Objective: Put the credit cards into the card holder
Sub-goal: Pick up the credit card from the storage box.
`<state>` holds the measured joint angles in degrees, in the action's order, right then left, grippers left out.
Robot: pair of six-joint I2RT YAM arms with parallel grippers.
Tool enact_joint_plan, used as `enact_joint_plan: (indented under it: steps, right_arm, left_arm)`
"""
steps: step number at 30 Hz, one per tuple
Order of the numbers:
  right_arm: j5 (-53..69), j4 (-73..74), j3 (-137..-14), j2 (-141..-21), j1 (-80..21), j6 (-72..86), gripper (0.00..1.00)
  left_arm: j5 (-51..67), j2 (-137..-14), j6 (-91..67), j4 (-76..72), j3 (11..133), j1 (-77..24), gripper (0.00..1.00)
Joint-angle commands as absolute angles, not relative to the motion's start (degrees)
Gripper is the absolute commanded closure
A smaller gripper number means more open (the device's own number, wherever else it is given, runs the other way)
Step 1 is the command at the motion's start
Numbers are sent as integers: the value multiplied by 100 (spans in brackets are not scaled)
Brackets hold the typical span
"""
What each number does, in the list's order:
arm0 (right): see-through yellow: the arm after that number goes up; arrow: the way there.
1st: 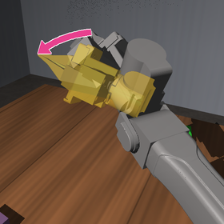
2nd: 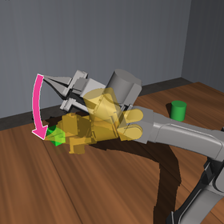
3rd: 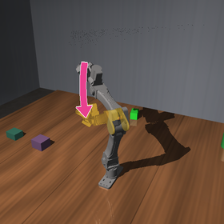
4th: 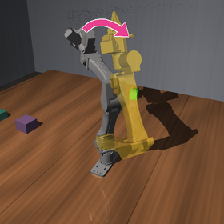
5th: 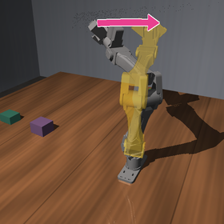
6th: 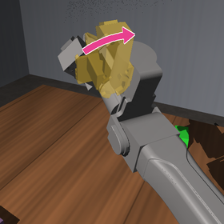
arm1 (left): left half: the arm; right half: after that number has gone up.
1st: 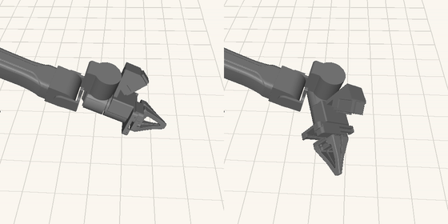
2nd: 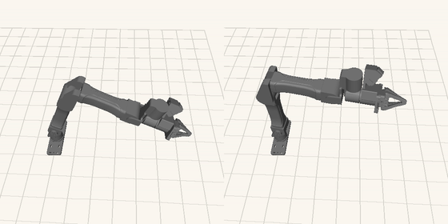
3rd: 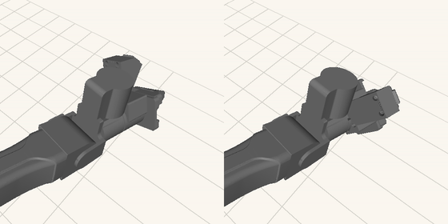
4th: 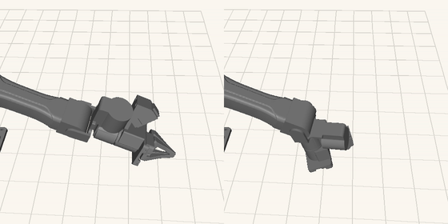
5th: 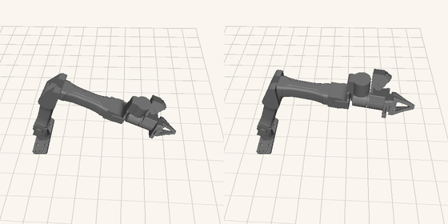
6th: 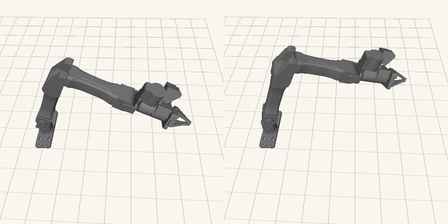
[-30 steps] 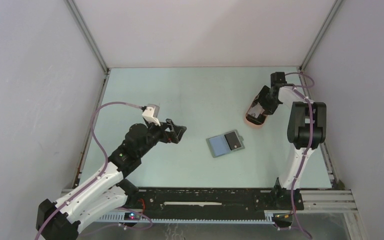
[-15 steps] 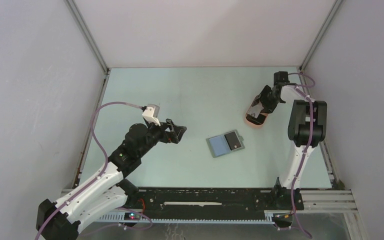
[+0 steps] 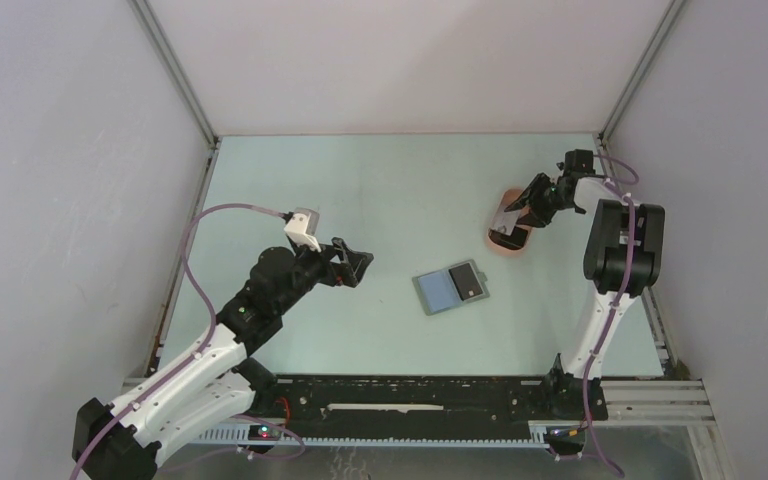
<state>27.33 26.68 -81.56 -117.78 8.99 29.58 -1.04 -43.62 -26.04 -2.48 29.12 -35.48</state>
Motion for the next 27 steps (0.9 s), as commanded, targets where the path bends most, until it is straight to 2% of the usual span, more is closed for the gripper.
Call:
enact_joint_plan:
  steps: [1,17,20,27]
  right_arm:
    - [3261,2444,-8097,-11383,903,2886,45]
    - [3985,2204,-8051,-11498,763,2900,49]
    - [3840,2227,-8051,-11554,707,2878,50]
    - [3377,2493,-8171,-11702,692,2733,57]
  left_arm:
    - [-44,-4359,-2631,-536,2936,-3496,0]
    - [105,-4390,-2642,-554,2918,-3496,0]
    - [104,-4396,-2639,-554,2918,-3498,0]
    - [108,-4434,-2646,-571,2931,-3497,0]
